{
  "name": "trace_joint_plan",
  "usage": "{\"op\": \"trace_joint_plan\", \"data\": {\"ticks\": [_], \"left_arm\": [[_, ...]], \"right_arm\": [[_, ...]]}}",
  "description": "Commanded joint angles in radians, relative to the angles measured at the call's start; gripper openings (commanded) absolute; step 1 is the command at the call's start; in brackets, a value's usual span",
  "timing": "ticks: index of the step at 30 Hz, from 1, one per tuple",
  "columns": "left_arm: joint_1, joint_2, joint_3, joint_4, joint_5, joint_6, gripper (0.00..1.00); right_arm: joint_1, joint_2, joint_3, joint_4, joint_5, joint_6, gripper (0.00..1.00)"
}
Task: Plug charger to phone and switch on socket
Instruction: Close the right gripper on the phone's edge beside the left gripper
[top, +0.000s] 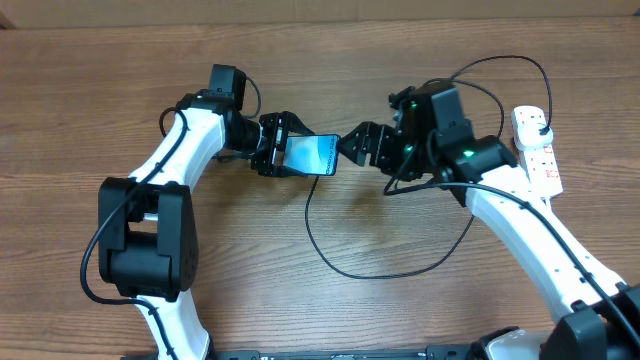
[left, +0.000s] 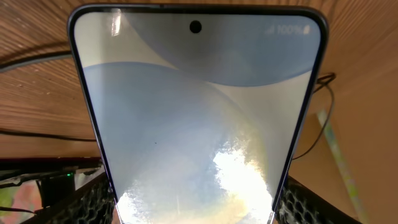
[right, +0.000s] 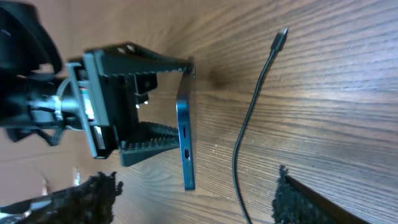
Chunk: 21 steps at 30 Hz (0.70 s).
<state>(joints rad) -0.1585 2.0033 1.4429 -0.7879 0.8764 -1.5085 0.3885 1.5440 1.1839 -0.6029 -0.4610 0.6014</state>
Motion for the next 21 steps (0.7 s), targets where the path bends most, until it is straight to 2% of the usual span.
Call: {"op": "trace_joint_plan", "data": {"ticks": [1,5,12,21], "left_arm": [[-0.024,0.005,0.025,0.000,0.018,0.020,0.57],[-0.034,0.005,0.025,0.000,0.018,0.019,0.57],[-0.039,0.005,0.025,0.000,0.028,0.019,0.57],[-0.039,0.005,0.025,-0.001,0.058,0.019,0.57]], "right_arm": [[0.027,0.037,0.027,0.021,0.050,0.027,0.76],[0.051,0.058,0.027,0.056,0.083,0.031,0.70],[0.056,0.121,0.027,0.083,0.101,0.084,0.44],[0.084,0.187,0.026,0.161,0.102,0.083,0.40]]}}
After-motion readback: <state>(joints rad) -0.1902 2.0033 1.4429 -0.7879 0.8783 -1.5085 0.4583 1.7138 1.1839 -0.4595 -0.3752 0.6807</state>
